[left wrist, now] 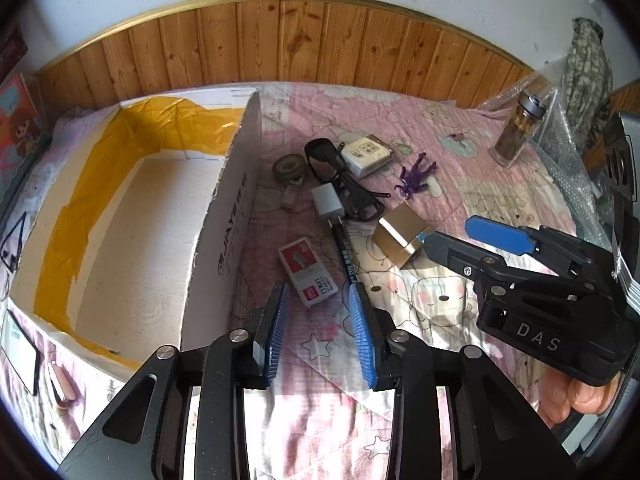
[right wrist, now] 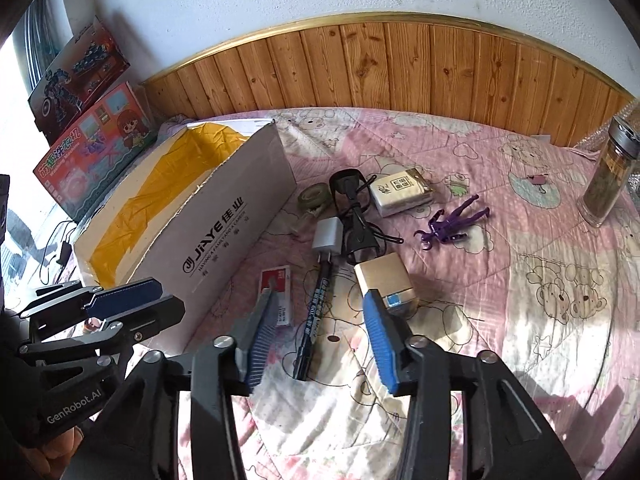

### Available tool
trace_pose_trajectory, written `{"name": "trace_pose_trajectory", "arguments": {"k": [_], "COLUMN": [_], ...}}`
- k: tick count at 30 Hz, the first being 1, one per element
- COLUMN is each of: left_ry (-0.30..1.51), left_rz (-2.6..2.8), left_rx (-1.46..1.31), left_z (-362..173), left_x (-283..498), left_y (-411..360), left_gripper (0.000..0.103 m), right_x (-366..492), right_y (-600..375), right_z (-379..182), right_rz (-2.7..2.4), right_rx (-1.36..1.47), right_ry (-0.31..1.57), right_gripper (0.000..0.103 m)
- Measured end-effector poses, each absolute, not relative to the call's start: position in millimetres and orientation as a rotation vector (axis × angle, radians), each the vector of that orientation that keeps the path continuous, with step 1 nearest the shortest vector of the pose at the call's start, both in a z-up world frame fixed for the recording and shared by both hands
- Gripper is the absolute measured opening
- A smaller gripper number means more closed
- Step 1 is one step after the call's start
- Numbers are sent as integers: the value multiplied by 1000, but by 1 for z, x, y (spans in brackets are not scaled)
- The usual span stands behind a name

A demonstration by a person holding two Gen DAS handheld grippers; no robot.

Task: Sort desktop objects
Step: 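Close the left gripper on the staples box while the right gripper grasps the gold cube box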

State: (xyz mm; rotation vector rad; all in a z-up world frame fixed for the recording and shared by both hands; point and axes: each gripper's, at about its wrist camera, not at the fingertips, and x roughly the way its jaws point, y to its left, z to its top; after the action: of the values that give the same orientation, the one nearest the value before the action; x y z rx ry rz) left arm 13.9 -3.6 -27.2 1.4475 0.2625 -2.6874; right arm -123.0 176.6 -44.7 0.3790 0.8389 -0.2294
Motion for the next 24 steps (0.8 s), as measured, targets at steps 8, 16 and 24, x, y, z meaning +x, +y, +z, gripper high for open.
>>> {"name": "trace_pose_trajectory", "arguments": {"k": [8, 16, 24], "left_ry": [321, 319, 484], "left_rz": [-2630, -2529, -2411], "left_rx": [1535, 1603, 1644], "left_z": [-60, -93, -125], "left_x": [-7, -35, -48], "left_y": [-1, -6, -33], "left_gripper": [40, 41, 46], "right_x": [-122, -98, -80], "right_y": [155, 148, 144], "right_z": [-69, -98, -118], "right_rz": [-249, -237, -227], "right_rx": [363, 277, 195], "right_ry": [903, 966, 1004], "right_gripper": [70, 74, 75]}}
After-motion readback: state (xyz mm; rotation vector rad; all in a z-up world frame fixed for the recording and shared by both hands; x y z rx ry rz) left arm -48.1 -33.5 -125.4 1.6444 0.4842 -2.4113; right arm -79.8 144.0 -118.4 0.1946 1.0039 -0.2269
